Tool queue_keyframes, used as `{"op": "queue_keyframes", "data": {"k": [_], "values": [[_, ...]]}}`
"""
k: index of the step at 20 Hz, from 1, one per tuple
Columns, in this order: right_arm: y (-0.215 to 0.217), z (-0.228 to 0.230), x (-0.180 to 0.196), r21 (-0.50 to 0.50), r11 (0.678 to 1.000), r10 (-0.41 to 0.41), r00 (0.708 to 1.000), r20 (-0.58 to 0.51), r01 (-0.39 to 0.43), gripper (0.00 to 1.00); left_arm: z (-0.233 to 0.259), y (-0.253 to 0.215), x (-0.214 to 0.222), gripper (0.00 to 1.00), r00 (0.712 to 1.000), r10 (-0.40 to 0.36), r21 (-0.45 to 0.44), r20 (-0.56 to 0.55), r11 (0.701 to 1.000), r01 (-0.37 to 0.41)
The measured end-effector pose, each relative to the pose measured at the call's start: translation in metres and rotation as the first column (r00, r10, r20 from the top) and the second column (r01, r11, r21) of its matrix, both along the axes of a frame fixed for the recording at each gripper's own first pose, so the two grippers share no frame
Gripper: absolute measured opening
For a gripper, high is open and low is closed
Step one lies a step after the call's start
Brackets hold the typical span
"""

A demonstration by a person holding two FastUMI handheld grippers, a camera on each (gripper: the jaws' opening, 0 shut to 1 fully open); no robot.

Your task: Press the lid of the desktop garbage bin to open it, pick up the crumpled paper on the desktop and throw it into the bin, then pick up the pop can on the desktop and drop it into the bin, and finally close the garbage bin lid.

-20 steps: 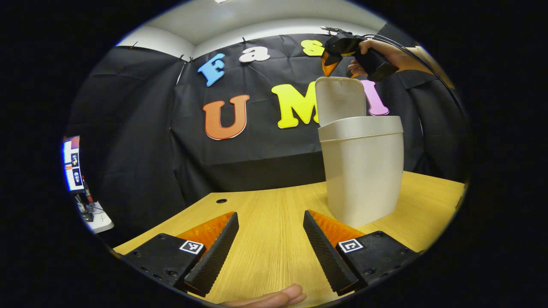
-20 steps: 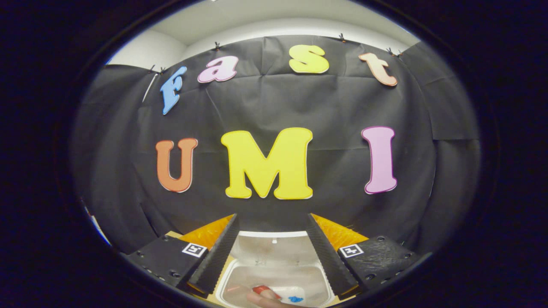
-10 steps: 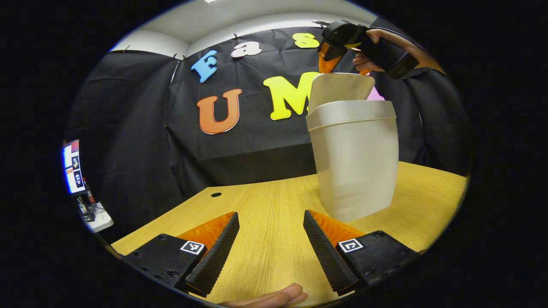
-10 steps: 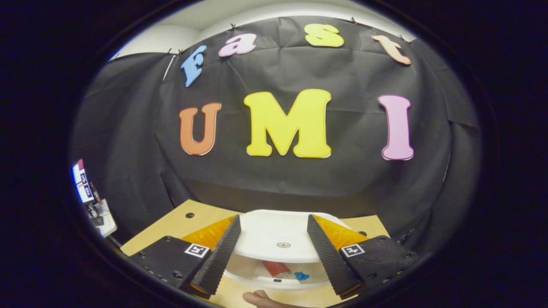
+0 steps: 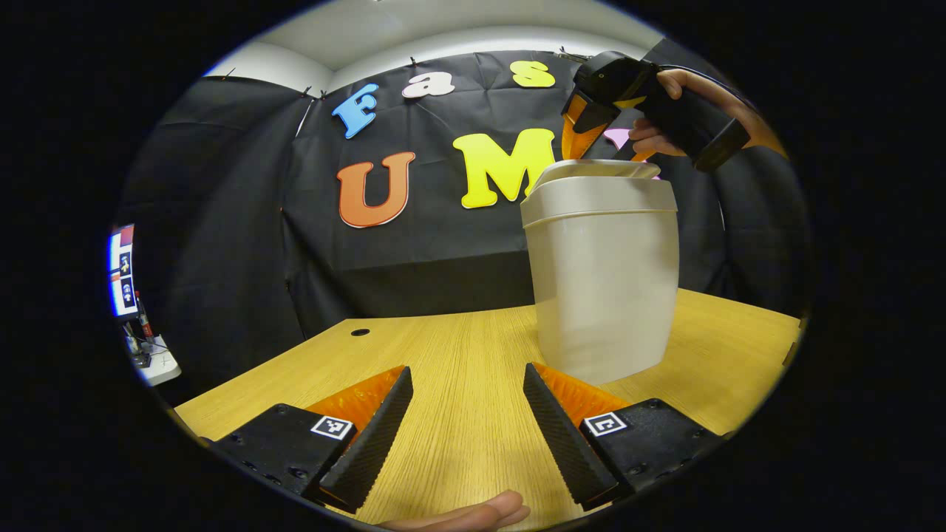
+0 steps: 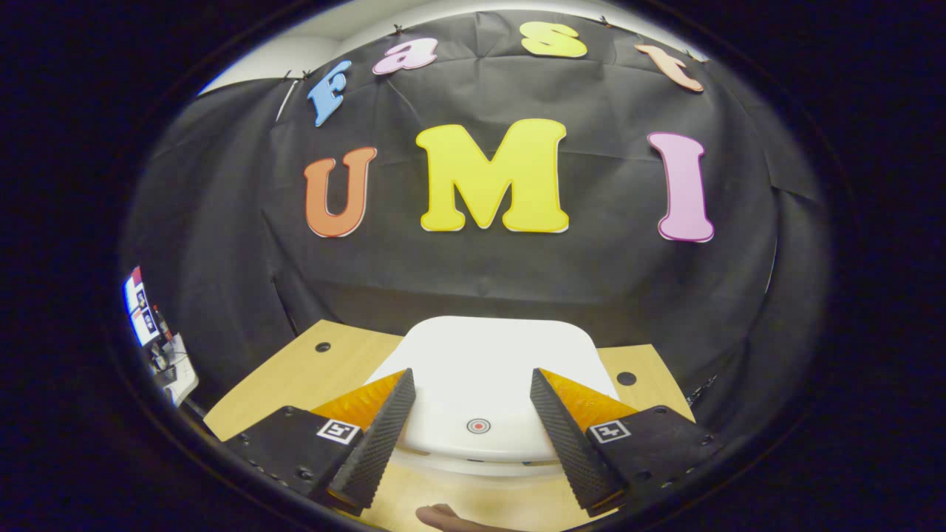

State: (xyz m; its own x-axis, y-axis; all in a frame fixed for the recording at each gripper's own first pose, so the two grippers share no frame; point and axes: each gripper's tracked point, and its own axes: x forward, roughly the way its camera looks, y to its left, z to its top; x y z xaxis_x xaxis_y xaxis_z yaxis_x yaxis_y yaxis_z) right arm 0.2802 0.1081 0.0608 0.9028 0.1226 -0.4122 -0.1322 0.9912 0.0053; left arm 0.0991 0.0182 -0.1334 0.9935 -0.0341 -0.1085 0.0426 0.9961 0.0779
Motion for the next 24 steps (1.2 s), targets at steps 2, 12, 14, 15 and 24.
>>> {"op": "queue_keyframes", "data": {"k": [2,12,14,15,24], "values": [[-0.002,-0.008,-0.002,-0.010,1.000,-0.007,1.000,-0.018,0.006,0.97,0.000,-0.001,0.000,0.97,1.000,0.003,0.005,0.003,1.000,-0.003],[-0.008,-0.015,-0.026,-0.003,0.997,-0.081,0.996,-0.034,0.081,0.98,-0.005,-0.007,0.001,0.97,1.000,-0.004,-0.008,-0.019,1.000,0.004],[-0.008,-0.018,-0.030,-0.002,0.997,-0.080,0.996,-0.041,0.080,0.98,-0.007,-0.010,0.000,0.97,1.000,-0.015,-0.017,-0.021,1.000,0.015],[-0.009,-0.018,-0.029,0.012,0.996,-0.083,0.996,-0.042,0.083,0.98,-0.009,-0.012,0.000,0.98,0.999,-0.021,-0.024,-0.028,1.000,0.020],[-0.010,-0.018,-0.029,0.034,0.995,-0.101,0.982,0.160,0.096,0.99,-0.008,-0.014,-0.002,0.97,0.999,-0.024,-0.034,-0.033,0.999,0.023]]}}
